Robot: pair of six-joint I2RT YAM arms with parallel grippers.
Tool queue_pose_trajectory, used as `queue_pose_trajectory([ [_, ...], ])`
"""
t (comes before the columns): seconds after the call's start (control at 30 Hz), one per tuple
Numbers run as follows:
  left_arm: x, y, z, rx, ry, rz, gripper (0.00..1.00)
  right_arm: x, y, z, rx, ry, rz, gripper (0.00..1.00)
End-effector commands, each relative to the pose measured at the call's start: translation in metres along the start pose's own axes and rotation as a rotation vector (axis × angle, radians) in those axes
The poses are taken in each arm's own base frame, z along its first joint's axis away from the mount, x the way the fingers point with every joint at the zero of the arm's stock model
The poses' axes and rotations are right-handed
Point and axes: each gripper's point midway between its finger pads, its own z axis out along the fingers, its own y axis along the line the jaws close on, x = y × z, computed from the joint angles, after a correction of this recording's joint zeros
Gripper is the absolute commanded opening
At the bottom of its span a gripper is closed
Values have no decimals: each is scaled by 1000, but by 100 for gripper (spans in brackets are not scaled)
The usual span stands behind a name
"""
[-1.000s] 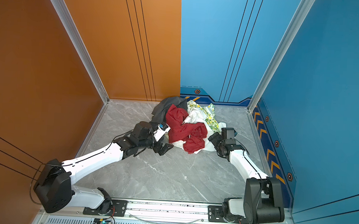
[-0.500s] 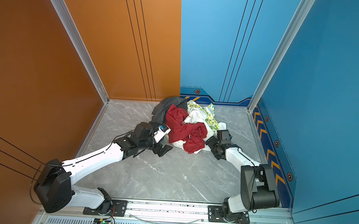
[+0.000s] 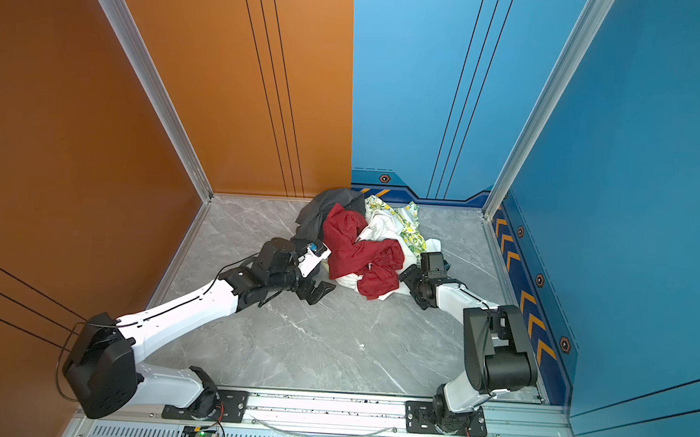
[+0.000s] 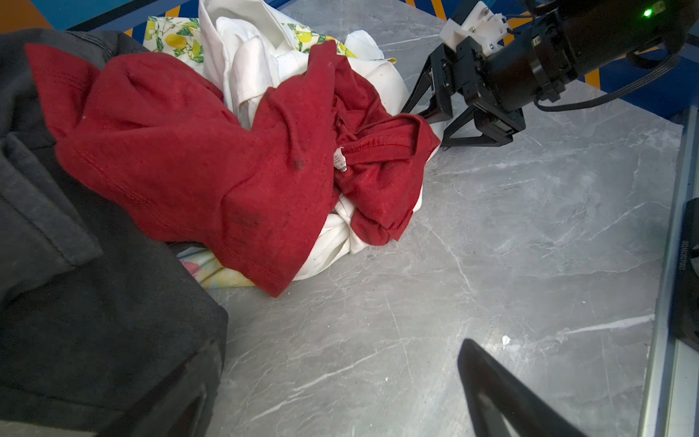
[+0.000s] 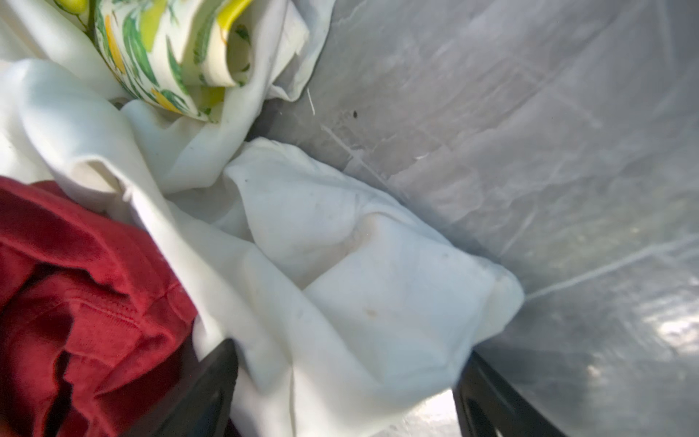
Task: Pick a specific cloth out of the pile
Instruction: 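Reach both grippers toward the pile, right gripper to the white cloth edge, then grasp the white cloth with the right gripper and lift it high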
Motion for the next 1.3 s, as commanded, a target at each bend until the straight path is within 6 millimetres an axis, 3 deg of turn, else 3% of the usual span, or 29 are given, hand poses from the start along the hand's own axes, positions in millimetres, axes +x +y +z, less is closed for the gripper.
queue_pose_trajectory([
  [0.0,-7,1,-8,2,-34,-18,98,-7,-8,8,37,-22,15,81],
  [0.13,-7,1,-10,1,-40,-21,98,-9,-7,15,18,-22,30,54],
  [0.33,-9,2,-11,4,-51,-32,98,-20,9,16,-39,-56,13,2],
  [0.37,-11,2,-12,6,-56,-35,98,-24,13,14,-46,-72,8,0],
  [0.57,-14,7,-16,-2,-77,-55,98,-61,57,-22,-117,-215,-62,0],
  [0.73,-16,15,-18,-23,-86,-68,98,-104,111,-71,-197,-365,-129,0],
  [1.0,-16,29,-20,-65,-91,-94,98,-177,177,-143,-289,-587,-179,0],
  [1.27,-14,38,-20,-93,-85,-107,98,-229,238,-225,-388,-803,-239,0],
])
